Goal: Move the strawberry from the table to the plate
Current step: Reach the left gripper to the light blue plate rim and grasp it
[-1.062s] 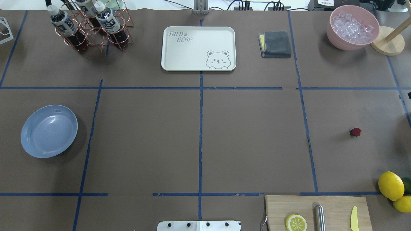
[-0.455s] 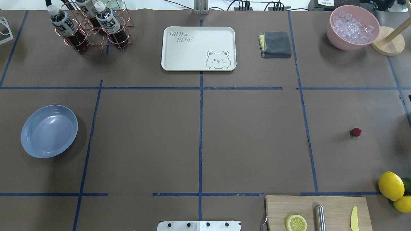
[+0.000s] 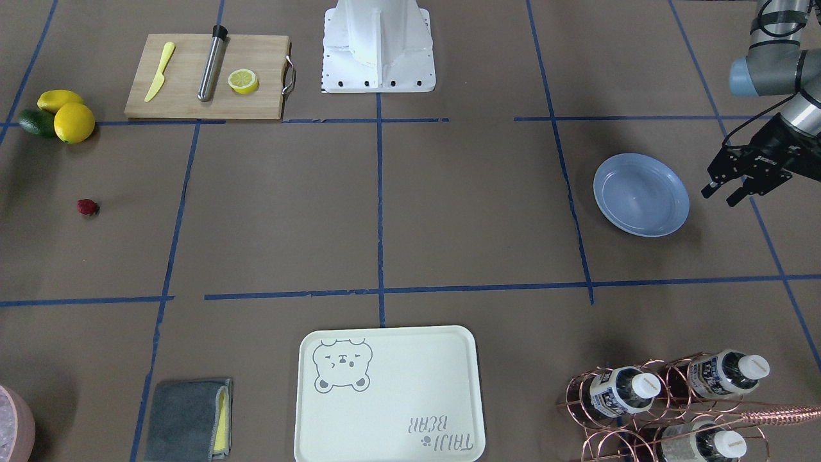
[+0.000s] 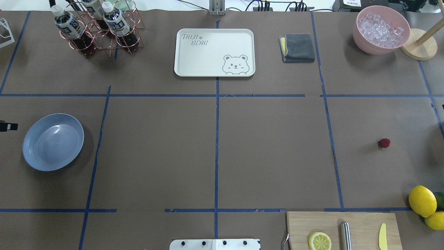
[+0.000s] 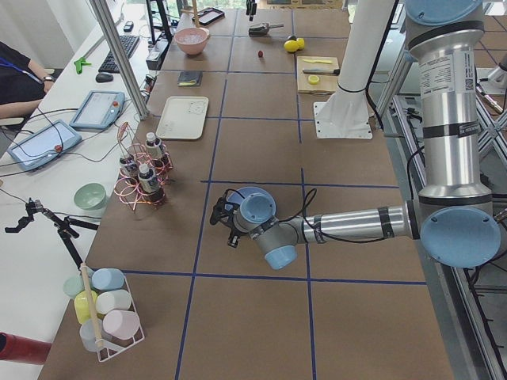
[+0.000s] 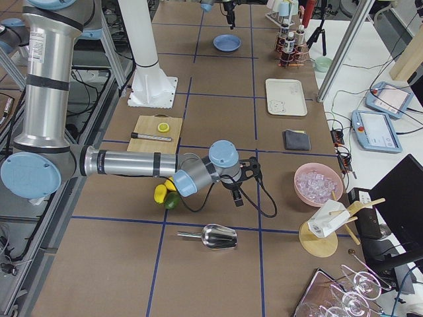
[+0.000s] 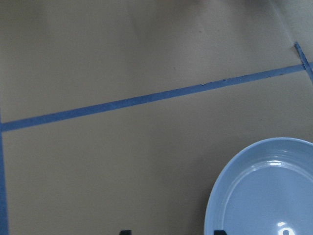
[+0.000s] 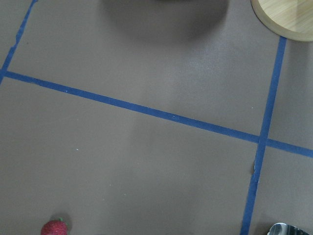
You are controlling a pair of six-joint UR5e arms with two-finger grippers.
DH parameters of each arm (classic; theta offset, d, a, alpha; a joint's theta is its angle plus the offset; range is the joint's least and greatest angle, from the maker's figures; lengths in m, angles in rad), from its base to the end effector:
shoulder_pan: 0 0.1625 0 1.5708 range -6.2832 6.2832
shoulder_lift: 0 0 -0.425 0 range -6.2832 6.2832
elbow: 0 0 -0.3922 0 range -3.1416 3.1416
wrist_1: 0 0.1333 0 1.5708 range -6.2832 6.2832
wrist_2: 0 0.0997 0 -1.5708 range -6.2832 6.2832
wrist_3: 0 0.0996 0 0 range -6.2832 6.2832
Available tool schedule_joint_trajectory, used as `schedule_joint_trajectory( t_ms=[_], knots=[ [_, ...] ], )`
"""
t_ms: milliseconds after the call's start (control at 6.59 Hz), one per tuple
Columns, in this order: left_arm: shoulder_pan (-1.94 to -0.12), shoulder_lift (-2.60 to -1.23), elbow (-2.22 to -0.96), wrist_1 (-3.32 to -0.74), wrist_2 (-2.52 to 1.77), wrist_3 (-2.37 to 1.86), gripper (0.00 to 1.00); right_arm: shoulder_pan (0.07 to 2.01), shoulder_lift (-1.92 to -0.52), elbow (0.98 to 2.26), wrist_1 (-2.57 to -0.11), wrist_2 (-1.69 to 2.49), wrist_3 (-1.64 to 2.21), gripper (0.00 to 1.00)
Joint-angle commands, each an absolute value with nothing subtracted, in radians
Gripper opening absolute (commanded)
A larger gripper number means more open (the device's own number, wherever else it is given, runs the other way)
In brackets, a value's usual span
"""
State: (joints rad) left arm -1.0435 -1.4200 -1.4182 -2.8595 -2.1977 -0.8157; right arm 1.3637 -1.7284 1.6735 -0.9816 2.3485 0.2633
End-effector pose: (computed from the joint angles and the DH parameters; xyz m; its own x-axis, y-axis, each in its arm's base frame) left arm 0.1531 -0.4117 0.6613 0.5135 0.2211 -0.8291 0.1399 0.9317 0.3351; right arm -0.0298 -0.4503 0.6141 0.6484 -0.2599 0.7156 0.0085 0.9424 0.3345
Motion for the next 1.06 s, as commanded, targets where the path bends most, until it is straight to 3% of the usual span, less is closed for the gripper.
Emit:
schedule_joint_trajectory(
  t_ms=[0,152,304,455,911],
  knots=[
    [-0.962,-1.422,-1.393,-2.914,-2.151,-0.893,0.64,1.364,-1.729,1.674,-0.98,2.349,0.264,1.0],
    [-0.934,-1.425,-1.393,-2.913,-2.151,-0.894,0.64,1.364,-1.729,1.675,-0.98,2.349,0.264,1.0],
    [-0.927,-1.427,-1.393,-2.912,-2.151,-0.896,0.43,1.364,-1.727,1.674,-0.98,2.349,0.264,1.0],
    [-0.925,-1.427,-1.391,-2.91,-2.151,-0.9,0.0,1.364,-1.727,1.675,-0.98,2.349,0.264,1.0],
    [-0.928,-1.433,-1.527,-2.86,-2.283,-0.943,0.0,1.364,-1.729,1.677,-0.98,2.349,0.264,1.0]
  ],
)
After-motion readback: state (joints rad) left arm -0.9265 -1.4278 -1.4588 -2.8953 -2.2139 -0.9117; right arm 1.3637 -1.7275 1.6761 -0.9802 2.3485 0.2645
